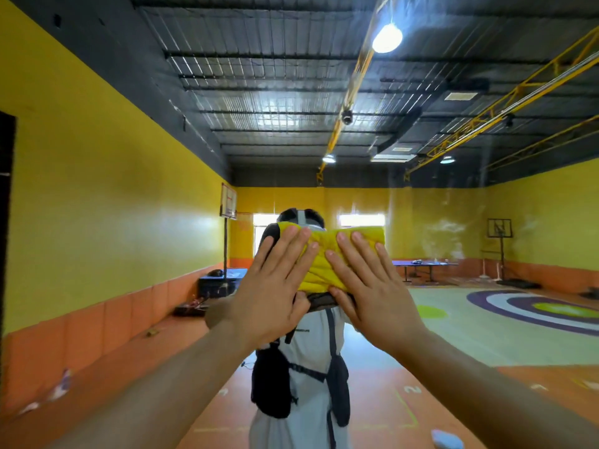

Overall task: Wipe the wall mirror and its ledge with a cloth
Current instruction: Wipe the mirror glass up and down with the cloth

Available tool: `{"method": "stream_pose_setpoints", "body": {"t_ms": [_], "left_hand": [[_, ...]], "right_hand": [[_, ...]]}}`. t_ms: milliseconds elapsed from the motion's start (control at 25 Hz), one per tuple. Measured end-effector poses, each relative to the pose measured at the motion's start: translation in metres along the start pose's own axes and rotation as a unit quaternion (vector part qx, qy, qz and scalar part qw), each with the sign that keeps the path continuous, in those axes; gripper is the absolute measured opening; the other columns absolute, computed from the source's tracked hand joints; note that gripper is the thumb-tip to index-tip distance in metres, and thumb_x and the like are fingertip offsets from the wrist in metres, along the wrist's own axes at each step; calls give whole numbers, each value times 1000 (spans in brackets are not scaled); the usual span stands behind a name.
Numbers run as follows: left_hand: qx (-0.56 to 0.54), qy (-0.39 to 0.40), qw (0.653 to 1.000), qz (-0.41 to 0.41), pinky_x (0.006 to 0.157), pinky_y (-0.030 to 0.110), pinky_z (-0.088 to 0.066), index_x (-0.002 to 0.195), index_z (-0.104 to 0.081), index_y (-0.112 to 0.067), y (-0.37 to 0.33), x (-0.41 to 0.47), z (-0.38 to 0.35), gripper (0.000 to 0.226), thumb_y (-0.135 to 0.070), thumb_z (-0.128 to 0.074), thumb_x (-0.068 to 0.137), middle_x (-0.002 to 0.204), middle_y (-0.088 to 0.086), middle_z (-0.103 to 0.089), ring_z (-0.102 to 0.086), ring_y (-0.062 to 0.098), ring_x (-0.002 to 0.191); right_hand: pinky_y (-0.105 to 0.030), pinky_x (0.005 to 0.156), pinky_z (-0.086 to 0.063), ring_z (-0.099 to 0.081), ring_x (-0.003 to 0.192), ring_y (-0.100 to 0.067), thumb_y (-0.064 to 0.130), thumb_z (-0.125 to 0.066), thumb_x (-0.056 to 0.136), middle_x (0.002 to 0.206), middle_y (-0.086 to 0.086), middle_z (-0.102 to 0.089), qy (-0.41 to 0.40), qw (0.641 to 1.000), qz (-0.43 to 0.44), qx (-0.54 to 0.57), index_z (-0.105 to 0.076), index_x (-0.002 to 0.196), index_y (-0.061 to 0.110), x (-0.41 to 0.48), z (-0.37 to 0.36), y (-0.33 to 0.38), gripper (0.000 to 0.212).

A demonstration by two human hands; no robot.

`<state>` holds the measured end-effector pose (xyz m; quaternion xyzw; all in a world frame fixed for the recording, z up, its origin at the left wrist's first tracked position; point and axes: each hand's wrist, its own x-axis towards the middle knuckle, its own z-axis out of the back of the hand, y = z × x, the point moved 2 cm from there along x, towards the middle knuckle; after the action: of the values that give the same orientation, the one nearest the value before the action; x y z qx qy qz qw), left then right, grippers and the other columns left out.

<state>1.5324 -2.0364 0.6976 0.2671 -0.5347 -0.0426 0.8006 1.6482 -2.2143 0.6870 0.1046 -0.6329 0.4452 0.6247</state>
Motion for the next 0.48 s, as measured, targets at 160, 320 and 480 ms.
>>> {"method": "stream_pose_setpoints", "body": {"t_ms": [160,320,480], "left_hand": [[-18,26,999,3,125,54,-16,162,-24,-12,-30,-53,-11,83,-31,-54,86,172,9,-12,-10,29,159],[-40,21,999,5,123,53,-21,160,-32,-12,-58,-106,-31,79,-50,-56,95,170,9,-19,-18,29,157],[-5,25,1000,1,123,54,-22,160,-31,-12,-88,-157,-53,80,-62,-46,101,170,11,-21,-20,30,157]], "right_hand": [[-59,119,-32,-21,156,-29,45,-42,108,168,-7,-25,29,999,-14,4,-36,158,18,-54,-5,33,56],[-59,115,-32,-22,155,-31,48,-46,105,168,-7,-25,55,998,-14,9,-37,157,18,-109,-15,60,61],[-59,121,-24,-24,155,-33,52,-51,103,167,-10,-27,59,998,-17,16,-40,156,16,-164,-26,86,65]]}}
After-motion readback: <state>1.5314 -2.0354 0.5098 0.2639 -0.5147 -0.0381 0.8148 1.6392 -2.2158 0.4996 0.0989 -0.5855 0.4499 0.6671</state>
